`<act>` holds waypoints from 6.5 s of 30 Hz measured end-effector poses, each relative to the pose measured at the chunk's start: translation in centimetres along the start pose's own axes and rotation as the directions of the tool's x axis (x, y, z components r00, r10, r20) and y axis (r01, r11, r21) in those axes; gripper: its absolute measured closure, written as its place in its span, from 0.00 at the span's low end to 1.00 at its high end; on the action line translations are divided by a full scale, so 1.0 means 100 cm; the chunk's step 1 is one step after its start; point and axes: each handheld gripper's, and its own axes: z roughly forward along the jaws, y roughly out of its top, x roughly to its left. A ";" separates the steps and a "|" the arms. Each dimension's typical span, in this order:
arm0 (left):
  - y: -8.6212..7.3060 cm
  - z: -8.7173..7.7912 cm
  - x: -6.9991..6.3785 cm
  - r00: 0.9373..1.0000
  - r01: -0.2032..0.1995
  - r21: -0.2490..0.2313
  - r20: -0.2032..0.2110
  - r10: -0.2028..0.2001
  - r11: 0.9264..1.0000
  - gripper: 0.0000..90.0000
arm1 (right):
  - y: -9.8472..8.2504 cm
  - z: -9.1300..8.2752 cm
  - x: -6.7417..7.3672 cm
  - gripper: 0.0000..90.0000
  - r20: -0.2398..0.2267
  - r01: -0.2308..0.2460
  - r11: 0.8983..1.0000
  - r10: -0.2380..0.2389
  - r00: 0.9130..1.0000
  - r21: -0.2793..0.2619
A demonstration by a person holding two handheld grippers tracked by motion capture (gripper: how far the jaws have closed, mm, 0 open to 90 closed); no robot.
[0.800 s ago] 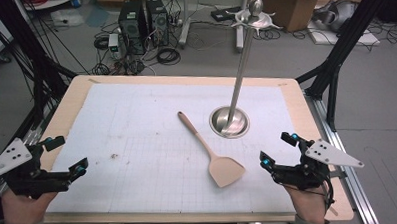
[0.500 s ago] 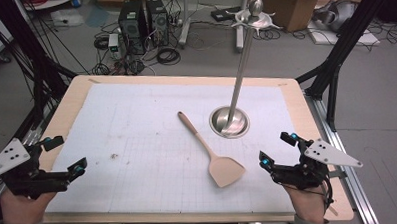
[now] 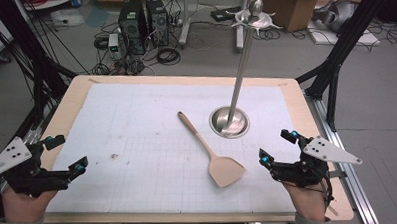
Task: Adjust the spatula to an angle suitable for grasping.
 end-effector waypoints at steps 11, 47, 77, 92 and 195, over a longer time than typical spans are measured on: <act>-0.001 -0.007 -0.002 1.000 -0.002 -0.003 -0.009 0.002 1.000 0.02 | 0.004 0.020 0.005 0.11 -0.026 0.031 0.999 -0.031 0.999 0.027; -0.008 -0.007 -0.001 1.000 0.004 0.021 -0.018 -0.003 1.000 0.02 | 0.011 0.074 0.017 0.11 -0.134 0.069 0.992 -0.054 0.990 0.108; -0.009 -0.008 -0.001 1.000 0.007 0.025 -0.014 -0.007 1.000 0.02 | 0.012 0.116 0.031 0.11 -0.156 0.114 0.983 -0.090 0.984 0.146; -0.010 -0.007 -0.002 1.000 0.010 0.031 -0.005 -0.010 0.999 0.02 | 0.010 0.133 0.035 0.11 -0.153 0.139 0.976 -0.114 0.982 0.165; -0.014 -0.007 -0.004 1.000 0.018 0.043 0.003 -0.018 0.999 0.02 | -0.020 0.188 0.037 0.11 -0.160 0.168 0.929 -0.120 0.980 0.331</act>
